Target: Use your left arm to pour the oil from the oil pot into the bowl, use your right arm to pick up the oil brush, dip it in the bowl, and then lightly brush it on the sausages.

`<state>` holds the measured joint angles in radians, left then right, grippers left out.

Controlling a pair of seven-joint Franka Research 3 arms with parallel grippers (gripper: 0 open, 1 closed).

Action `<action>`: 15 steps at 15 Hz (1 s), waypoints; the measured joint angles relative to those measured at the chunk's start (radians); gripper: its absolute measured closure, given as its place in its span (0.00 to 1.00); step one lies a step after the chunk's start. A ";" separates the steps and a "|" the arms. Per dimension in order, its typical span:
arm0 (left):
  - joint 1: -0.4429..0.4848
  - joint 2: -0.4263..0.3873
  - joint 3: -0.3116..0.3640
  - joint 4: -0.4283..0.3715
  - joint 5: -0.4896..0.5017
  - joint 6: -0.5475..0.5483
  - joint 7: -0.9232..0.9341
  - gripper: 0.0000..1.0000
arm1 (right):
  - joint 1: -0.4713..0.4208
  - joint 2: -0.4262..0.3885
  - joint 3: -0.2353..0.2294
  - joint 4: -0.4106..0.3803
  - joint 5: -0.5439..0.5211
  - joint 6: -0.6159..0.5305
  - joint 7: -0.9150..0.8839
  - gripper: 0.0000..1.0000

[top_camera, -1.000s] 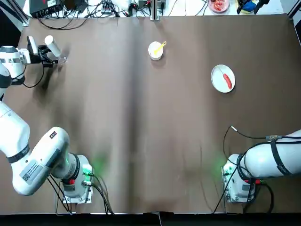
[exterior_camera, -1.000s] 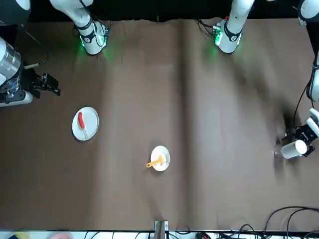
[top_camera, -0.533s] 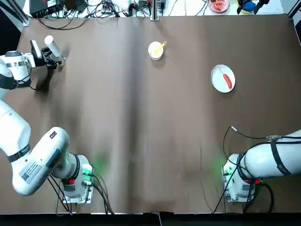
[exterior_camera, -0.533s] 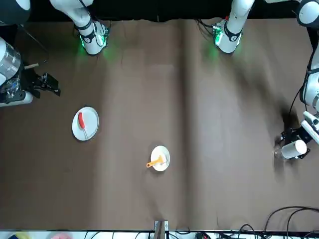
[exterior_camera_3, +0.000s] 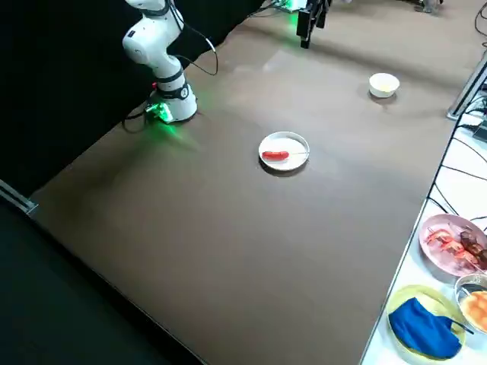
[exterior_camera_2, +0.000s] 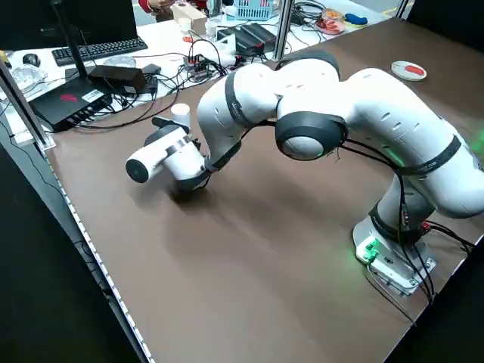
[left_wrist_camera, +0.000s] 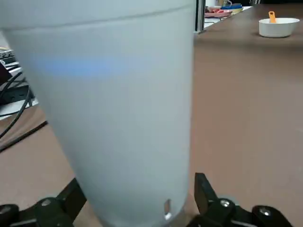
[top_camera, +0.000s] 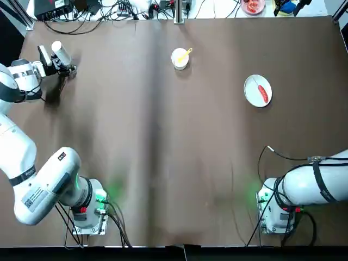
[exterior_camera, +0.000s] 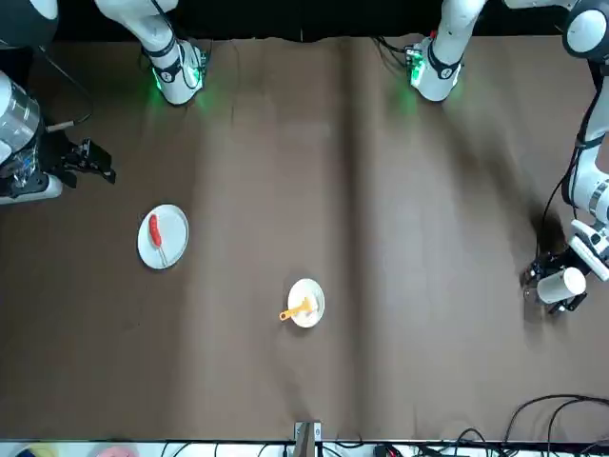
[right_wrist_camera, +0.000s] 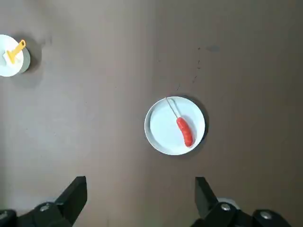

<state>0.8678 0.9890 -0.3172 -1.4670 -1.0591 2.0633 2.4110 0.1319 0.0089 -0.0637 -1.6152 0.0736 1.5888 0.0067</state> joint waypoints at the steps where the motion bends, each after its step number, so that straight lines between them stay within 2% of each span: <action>1: 0.000 0.000 0.000 0.000 -0.008 0.000 0.005 0.01 | 0.000 0.000 0.000 0.000 0.000 0.000 0.000 0.00; 8: -0.001 0.017 0.000 0.000 -0.026 0.000 0.045 0.07 | 0.000 0.000 0.000 0.000 0.000 0.000 0.000 0.00; 9: -0.003 0.017 0.000 0.001 -0.026 0.000 0.049 0.16 | 0.000 0.000 0.000 0.000 0.000 0.000 0.000 0.00; 10: -0.010 0.017 0.000 0.003 -0.028 0.005 0.062 0.36 | 0.000 0.000 0.000 0.000 0.000 0.000 0.000 0.00; 13: -0.021 0.017 -0.001 0.004 -0.028 0.022 0.099 0.44 | 0.000 0.000 0.000 0.000 0.000 0.000 0.000 0.00; 15: -0.025 0.017 -0.001 0.004 -0.028 0.023 0.118 0.44 | 0.000 0.000 0.000 0.000 0.000 0.000 0.000 0.00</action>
<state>0.8426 1.0063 -0.3178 -1.4629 -1.0874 2.0865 2.5292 0.1320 0.0089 -0.0636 -1.6152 0.0736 1.5888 0.0067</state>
